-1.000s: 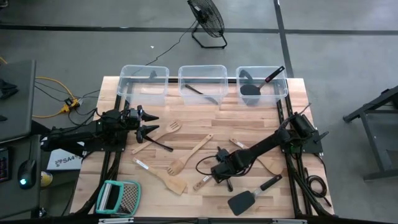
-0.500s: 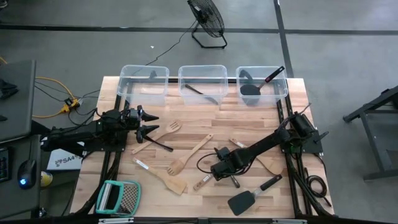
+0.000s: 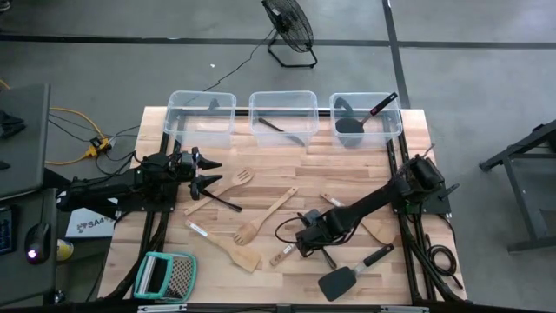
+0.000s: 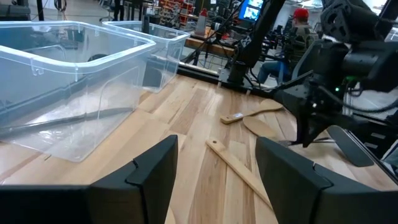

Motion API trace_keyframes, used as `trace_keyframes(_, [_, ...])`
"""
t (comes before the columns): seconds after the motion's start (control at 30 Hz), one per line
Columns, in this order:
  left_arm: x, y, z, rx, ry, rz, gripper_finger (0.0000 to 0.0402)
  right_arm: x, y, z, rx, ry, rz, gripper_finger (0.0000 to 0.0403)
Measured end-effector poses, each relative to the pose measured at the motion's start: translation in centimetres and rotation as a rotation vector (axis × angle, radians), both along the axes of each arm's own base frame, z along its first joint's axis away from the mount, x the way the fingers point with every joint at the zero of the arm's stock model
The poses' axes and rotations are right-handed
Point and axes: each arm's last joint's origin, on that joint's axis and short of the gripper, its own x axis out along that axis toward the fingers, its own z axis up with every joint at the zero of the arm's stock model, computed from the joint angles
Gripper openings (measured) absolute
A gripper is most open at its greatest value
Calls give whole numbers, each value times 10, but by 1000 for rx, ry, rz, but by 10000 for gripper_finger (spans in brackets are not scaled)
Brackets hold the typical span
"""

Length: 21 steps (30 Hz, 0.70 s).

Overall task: Pick & Place Kitchen Items
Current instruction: Put the right black table knife into the middle transparent bin

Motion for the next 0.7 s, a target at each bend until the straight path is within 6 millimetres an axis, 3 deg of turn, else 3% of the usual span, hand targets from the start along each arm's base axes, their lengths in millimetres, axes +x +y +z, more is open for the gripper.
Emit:
trace_keyframes(0.33, [0, 0, 0, 0, -1, 0, 214, -6, -11, 40, -53, -144, -2, 25])
trace_keyframes(0.7, [0, 0, 0, 0, 0, 0, 214, -7, -43, 76, -120, -275, 46, 25])
